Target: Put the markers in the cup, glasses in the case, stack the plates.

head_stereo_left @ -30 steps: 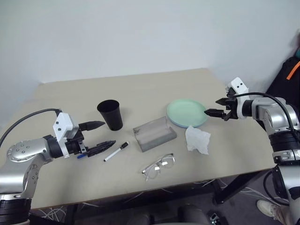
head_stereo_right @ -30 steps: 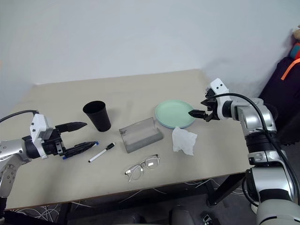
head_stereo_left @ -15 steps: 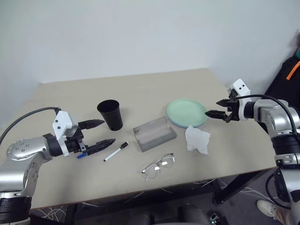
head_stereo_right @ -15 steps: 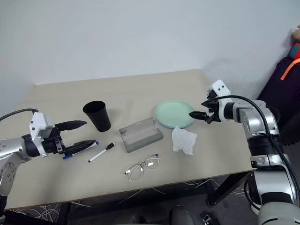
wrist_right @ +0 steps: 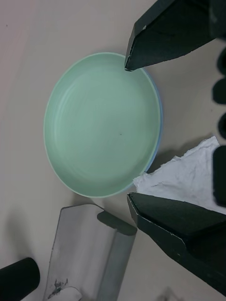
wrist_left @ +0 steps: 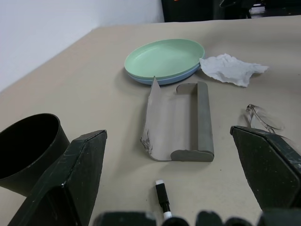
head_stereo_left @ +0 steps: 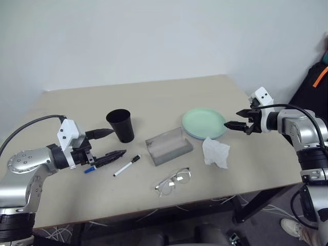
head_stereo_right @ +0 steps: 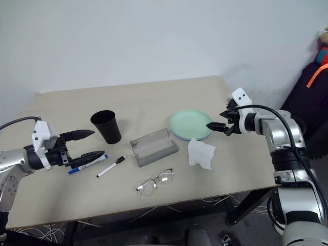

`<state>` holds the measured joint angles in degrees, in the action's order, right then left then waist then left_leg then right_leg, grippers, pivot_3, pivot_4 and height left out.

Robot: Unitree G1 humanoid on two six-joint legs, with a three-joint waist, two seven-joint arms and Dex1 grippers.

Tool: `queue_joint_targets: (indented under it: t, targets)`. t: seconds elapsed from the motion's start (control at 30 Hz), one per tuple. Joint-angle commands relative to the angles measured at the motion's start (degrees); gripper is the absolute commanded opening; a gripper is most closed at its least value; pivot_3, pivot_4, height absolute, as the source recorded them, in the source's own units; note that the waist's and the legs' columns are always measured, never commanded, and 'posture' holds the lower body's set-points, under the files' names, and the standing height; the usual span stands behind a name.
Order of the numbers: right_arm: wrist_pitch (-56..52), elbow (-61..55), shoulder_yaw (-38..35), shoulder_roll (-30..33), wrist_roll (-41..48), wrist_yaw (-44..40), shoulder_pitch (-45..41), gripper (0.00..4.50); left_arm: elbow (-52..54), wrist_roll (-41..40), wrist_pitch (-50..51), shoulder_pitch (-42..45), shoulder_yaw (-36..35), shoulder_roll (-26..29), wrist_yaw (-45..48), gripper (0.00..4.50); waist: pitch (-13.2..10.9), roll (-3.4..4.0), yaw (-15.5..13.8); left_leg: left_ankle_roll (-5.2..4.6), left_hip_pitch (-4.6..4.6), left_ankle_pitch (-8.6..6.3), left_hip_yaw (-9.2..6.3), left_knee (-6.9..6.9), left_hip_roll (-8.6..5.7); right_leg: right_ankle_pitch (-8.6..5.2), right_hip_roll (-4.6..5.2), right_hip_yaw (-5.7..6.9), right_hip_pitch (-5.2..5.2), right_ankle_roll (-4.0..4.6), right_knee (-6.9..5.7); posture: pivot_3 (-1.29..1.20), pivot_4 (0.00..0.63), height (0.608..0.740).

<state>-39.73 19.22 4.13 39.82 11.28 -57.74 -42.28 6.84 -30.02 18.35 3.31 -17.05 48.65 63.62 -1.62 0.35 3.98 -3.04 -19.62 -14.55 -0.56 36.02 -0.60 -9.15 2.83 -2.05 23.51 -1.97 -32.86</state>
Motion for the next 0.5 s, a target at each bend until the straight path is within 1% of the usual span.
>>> queue_joint_targets:
  t: [0.03, 0.27, 0.5]
  targets:
    - [0.58, -5.69, 0.45, 0.91, 1.0, -1.79, 3.03, 4.47, 0.29, 0.13, -0.75, 0.83, -0.64, -0.06, -0.65, 4.5, 0.02, -0.04, -0.11, 0.0, 0.0, 0.0, 0.0, -0.01, 0.0, 0.0, 0.0, 0.01, -0.01, 0.0, 0.0, 0.0, 0.0, 0.732]
    - [-1.46, -11.13, 2.31, -0.45, 1.05, -0.89, 7.83, 4.47, 0.23, 0.16, -0.71, 0.91, -0.39, -0.16, -0.96, 4.5, 0.0, -0.04, -0.1, 0.0, 0.01, 0.0, 0.01, 0.01, 0.02, 0.0, 0.0, 0.0, 0.0, 0.0, -0.01, 0.0, 0.0, 0.732]
    - [-0.54, -10.4, 3.38, -1.28, 0.25, 0.58, 8.56, 4.47, 0.32, 0.05, -0.76, 0.76, -0.47, -0.11, -1.05, 4.5, -0.01, -0.05, -0.1, 0.07, 0.03, -0.04, 0.04, 0.03, 0.06, 0.0, 0.0, 0.03, 0.0, 0.0, 0.0, 0.0, 0.0, 0.732]
